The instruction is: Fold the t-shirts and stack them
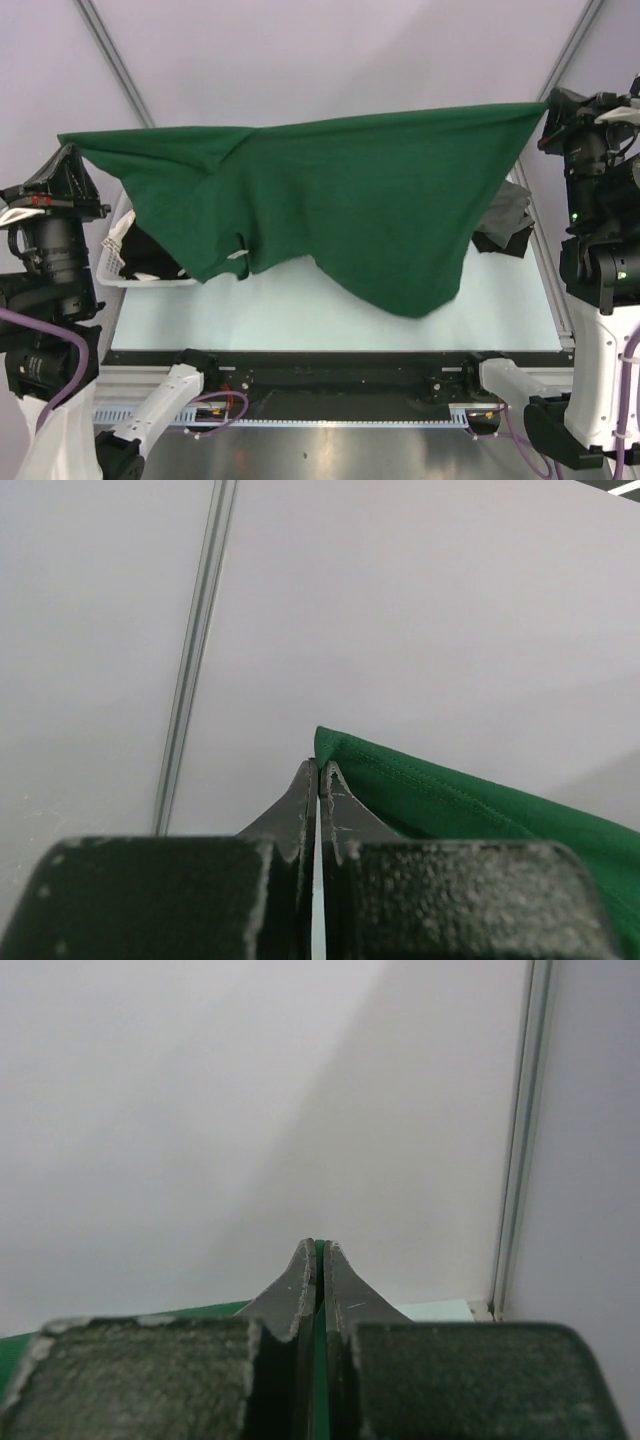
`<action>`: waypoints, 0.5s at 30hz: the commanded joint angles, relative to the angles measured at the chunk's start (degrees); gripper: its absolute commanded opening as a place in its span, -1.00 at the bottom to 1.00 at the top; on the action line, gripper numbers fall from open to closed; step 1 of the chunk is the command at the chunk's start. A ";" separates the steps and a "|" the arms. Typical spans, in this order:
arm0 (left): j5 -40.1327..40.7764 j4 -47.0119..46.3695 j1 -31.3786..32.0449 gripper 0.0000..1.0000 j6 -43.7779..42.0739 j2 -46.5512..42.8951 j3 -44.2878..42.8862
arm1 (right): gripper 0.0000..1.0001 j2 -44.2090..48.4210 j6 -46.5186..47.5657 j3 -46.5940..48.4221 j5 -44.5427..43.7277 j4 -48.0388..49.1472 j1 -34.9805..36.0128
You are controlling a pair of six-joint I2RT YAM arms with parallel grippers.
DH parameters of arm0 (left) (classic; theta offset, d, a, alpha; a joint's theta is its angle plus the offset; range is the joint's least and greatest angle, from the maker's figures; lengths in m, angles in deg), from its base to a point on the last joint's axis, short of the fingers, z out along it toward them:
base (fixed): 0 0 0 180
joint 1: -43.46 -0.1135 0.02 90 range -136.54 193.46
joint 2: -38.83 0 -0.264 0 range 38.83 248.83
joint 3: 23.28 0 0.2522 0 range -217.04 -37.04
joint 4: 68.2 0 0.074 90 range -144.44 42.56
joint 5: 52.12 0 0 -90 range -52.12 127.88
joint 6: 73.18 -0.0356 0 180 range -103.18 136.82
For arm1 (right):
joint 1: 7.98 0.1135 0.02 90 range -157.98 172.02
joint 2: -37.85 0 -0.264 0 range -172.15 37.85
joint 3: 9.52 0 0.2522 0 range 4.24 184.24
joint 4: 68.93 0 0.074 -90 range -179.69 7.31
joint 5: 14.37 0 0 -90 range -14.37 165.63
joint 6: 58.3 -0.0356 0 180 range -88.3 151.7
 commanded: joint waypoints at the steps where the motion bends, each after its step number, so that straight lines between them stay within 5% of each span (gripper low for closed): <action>1: 5.92 -2.65 -0.30 -1.00 -0.25 6.72 1.46 | -1.00 -7.04 1.28 2.50 -5.39 -0.45 -0.73; 6: 4.78 -6.43 -0.30 -1.00 1.79 21.21 -0.46 | -1.00 -19.25 1.97 5.57 -4.95 3.49 -0.73; 15: 0.83 -6.87 -3.11 -1.00 4.07 62.87 -30.42 | -1.00 -55.43 0.31 32.46 -0.30 5.53 -4.33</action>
